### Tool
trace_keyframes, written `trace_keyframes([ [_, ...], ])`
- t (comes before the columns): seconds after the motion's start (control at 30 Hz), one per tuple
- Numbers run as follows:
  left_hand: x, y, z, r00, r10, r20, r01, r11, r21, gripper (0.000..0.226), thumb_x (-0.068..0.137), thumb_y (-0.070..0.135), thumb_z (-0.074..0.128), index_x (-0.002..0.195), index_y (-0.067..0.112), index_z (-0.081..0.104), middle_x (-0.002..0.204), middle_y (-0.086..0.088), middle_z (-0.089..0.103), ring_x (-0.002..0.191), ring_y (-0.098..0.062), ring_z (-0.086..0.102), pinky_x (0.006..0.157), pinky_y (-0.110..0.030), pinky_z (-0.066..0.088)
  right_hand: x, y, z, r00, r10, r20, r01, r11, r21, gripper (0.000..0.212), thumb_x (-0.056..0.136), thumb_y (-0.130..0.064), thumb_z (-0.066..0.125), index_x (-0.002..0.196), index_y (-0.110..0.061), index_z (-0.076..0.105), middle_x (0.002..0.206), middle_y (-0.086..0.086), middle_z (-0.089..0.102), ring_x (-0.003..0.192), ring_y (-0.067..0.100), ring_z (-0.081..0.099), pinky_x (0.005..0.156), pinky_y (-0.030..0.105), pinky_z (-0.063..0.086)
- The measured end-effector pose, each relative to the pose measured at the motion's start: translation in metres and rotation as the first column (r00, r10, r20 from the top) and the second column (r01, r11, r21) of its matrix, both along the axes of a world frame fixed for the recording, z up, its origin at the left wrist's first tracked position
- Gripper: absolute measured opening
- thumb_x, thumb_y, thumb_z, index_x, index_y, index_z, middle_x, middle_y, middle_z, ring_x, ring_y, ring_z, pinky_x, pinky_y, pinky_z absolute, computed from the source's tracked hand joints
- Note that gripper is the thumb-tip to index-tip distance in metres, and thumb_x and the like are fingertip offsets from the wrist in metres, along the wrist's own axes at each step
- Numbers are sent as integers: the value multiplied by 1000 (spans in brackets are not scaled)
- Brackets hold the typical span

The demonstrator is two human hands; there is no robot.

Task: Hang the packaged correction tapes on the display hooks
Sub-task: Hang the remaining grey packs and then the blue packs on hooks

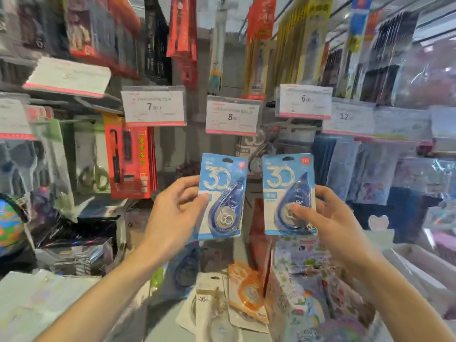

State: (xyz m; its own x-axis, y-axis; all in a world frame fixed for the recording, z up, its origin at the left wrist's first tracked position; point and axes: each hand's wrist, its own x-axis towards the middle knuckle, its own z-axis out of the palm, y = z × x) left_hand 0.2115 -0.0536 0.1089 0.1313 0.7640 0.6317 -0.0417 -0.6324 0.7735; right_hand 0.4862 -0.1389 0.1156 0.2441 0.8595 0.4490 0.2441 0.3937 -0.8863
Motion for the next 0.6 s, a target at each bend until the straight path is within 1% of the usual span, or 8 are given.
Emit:
trace_keyframes([
  [0.07,21,-13,4,999,45,-7,-45,999,16,36,97,-3,64,106,31,66,89,23,80,79,9,73,67,-6,51,22,-6,4,999,37,-13,-37,999,23,33,80,-32,84,108,-33,66,101,-2,83,88,13,80,67,14,57],
  [0.13,39,-26,11,995,100,-20,-99,994,48,36,96,-3,64,106,32,66,89,27,79,82,11,72,69,-4,50,40,-11,7,995,93,-24,-92,995,42,28,80,-30,85,100,-40,68,100,-1,83,86,13,80,67,14,58],
  [0.17,46,-31,15,992,126,-25,-124,990,64,37,96,-3,64,106,32,66,90,27,79,84,11,72,71,-4,49,46,-12,8,992,124,-27,-123,991,45,27,81,-30,84,99,-41,68,100,0,83,86,14,80,68,15,58],
  [0.3,59,-47,37,974,222,-41,-215,969,125,37,96,-1,65,106,34,67,92,29,78,87,12,71,75,-5,50,63,-19,15,977,211,-23,-210,976,54,31,80,-39,85,105,-39,67,105,3,82,91,19,80,73,17,59],
  [0.4,61,-55,55,956,284,-80,-267,948,173,38,96,0,65,107,36,67,96,33,76,91,14,69,76,-3,48,69,-23,20,963,269,-5,-269,961,59,31,83,-39,84,108,-39,66,106,2,82,93,18,80,75,15,58],
  [0.5,60,-59,71,936,333,-115,-304,928,214,41,95,-1,67,104,39,66,98,38,74,93,16,68,79,-1,46,72,-21,25,951,308,6,-308,949,69,34,79,-39,78,110,-38,65,105,-1,82,93,16,79,75,12,57],
  [0.53,58,-59,75,928,352,-124,-316,919,237,41,95,1,68,103,40,66,99,39,73,94,17,67,80,-1,46,71,-20,27,947,320,13,-320,945,69,33,79,-39,77,110,-40,65,106,-3,82,94,15,79,74,12,56],
  [0.6,55,-62,83,915,379,-136,-332,901,279,33,93,11,69,104,42,66,100,39,72,96,17,67,82,-1,45,70,-17,30,943,332,30,-334,940,68,30,78,-40,75,106,-45,65,105,-6,82,93,12,79,73,9,56],
])
